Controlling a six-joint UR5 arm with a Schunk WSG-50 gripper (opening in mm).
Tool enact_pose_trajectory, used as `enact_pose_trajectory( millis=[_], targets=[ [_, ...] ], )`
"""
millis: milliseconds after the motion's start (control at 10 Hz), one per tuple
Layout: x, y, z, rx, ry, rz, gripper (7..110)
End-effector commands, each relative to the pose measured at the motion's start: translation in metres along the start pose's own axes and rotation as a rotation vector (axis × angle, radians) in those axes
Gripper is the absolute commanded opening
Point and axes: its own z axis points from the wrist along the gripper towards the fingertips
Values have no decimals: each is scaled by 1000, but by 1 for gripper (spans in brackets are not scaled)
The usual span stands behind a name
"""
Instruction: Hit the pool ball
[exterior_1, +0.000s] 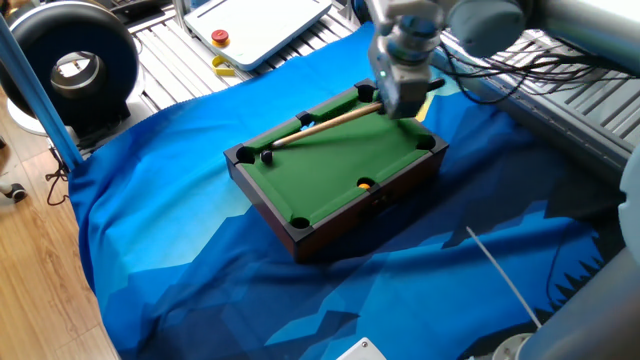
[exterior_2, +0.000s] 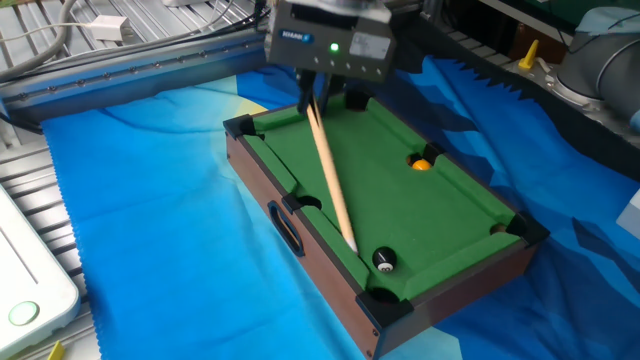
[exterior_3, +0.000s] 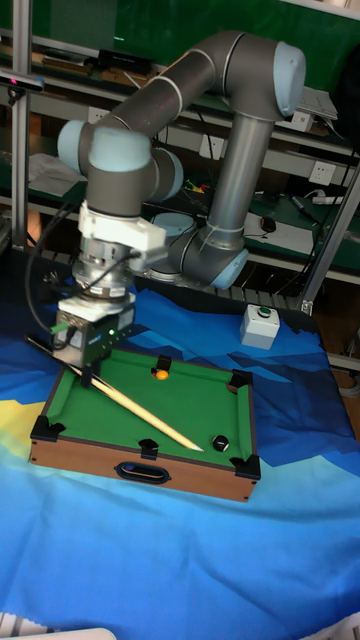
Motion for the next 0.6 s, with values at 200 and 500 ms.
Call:
enact_pose_trajectory(
  millis=[200, 500],
  targets=[
    [1, 10, -11, 4, -71, -104, 7],
    [-2, 14, -8, 6, -76, -195, 7]
  ],
)
